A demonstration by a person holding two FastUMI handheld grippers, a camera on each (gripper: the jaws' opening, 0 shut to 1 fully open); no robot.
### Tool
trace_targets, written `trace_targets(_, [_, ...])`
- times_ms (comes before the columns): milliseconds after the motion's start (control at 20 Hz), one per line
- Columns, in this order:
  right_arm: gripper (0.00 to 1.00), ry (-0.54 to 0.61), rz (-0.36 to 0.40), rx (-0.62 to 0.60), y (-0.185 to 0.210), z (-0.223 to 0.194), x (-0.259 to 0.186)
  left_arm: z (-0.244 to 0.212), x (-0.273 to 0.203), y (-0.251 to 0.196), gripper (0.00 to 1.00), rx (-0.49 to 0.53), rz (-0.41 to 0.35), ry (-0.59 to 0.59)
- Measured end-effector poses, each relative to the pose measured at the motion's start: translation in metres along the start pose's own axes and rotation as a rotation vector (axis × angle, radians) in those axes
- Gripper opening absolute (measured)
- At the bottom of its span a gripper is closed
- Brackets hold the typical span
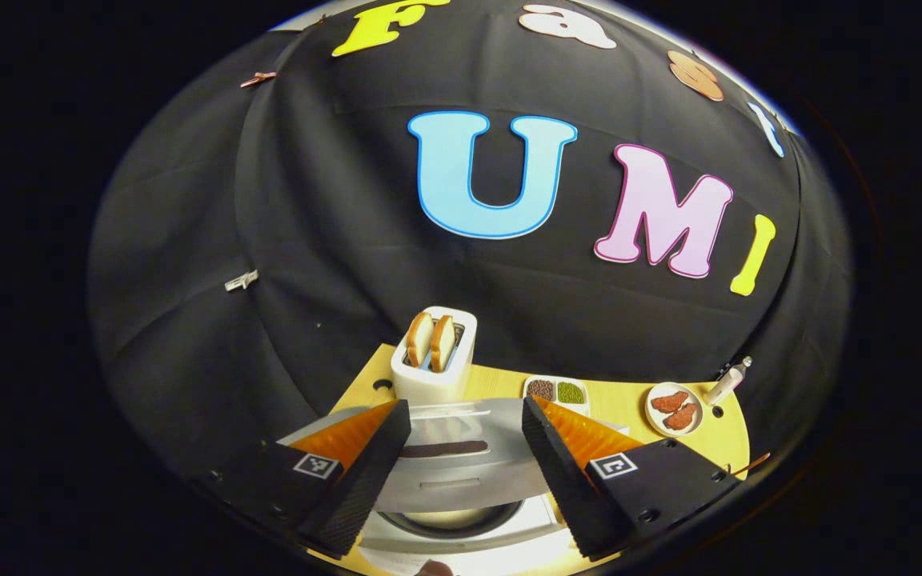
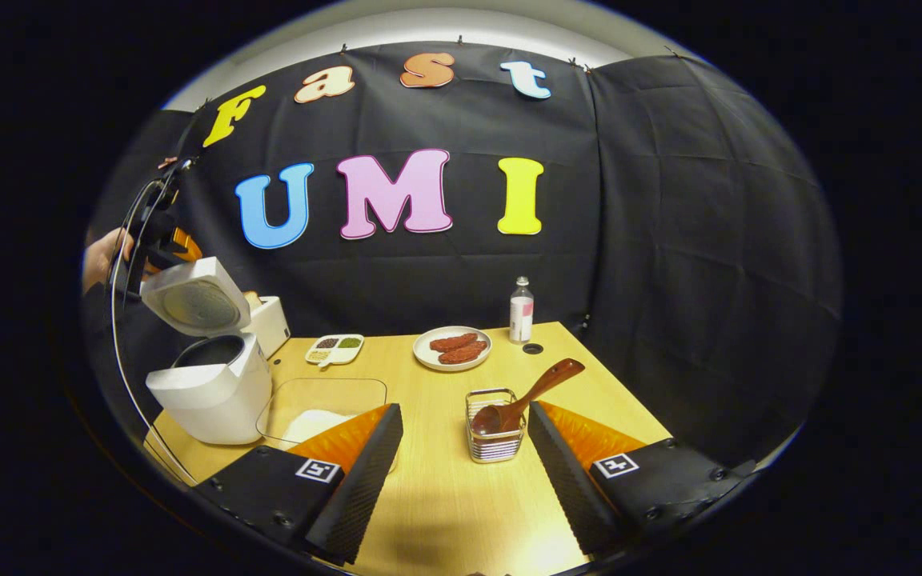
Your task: Close the left gripper, press the button to open the rice cooker; take a wooden spoon from the chopstick holder with the right hand, scoop a spoonful of rice and pour it into the rice cooker, then put the wooden spoon back into the chopstick holder.
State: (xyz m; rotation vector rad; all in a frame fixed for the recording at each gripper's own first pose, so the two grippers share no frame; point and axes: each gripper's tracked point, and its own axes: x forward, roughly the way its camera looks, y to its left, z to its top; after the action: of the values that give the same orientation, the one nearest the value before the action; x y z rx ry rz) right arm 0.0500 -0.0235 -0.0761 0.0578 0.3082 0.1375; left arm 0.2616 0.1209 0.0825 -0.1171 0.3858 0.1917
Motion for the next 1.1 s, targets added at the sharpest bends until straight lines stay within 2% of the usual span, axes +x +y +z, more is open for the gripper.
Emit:
trace_targets(150, [0.99,-0.016,0.033,-0.007,0.006,0.006,0.007,-0.033,-0.006,-0.001,0.96,0.003,0.013,0.031])
trace_targets(450, [0.98,-0.006,0.086,-0.029,0.015,0.004,0.017,-0.082,-0.01,-0.003,0.97,0.02,0.013,0.035])
trace_targets(850, [0.99,0.008,0.089,-0.052,0.011,-0.002,0.023,-0.163,0.005,-0.003,0.98,0.082,0.05,0.128])
trace_targets(1100, [0.98,0.032,0.084,-0.068,0.009,-0.009,0.023,-0.172,0.007,-0.006,1.0,0.088,0.057,0.083])
